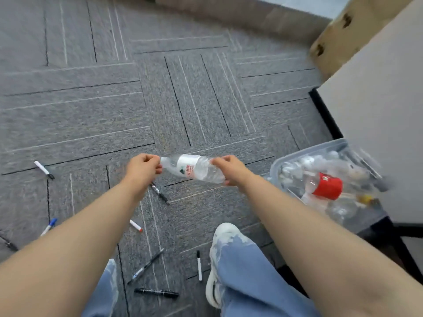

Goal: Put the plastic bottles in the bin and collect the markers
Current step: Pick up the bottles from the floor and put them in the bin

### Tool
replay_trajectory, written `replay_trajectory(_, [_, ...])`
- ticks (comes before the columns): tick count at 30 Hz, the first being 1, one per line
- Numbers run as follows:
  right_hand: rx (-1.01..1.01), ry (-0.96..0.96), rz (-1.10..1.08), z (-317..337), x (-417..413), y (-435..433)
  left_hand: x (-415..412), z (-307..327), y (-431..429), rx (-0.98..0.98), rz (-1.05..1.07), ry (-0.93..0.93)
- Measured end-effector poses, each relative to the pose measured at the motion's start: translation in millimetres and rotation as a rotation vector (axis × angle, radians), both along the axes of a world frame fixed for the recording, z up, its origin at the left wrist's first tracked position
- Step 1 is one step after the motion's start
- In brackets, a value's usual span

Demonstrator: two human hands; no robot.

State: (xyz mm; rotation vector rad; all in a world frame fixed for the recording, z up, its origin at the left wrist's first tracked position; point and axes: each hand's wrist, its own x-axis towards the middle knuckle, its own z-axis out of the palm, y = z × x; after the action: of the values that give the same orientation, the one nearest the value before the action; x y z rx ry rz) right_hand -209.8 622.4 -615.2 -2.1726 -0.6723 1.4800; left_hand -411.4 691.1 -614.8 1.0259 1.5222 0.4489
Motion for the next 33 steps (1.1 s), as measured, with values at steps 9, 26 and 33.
replay_trajectory(9, [0.235, 0.203, -1.08, 93.7, 31.7, -158.6, 68.1, 85.5, -110.5, 0.064, -0.112, -0.143])
replay_trajectory(26, [0.362, 0.362, -1.15, 146.4, 78.9, -215.9, 119.6, 125.7, -147.9, 0.1, -0.251, -0.134])
replay_trajectory(33, [0.211, 0.254, -0.937, 119.2, 53.0, -227.6, 113.6, 115.2, -158.6, 0.069, -0.242, -0.117])
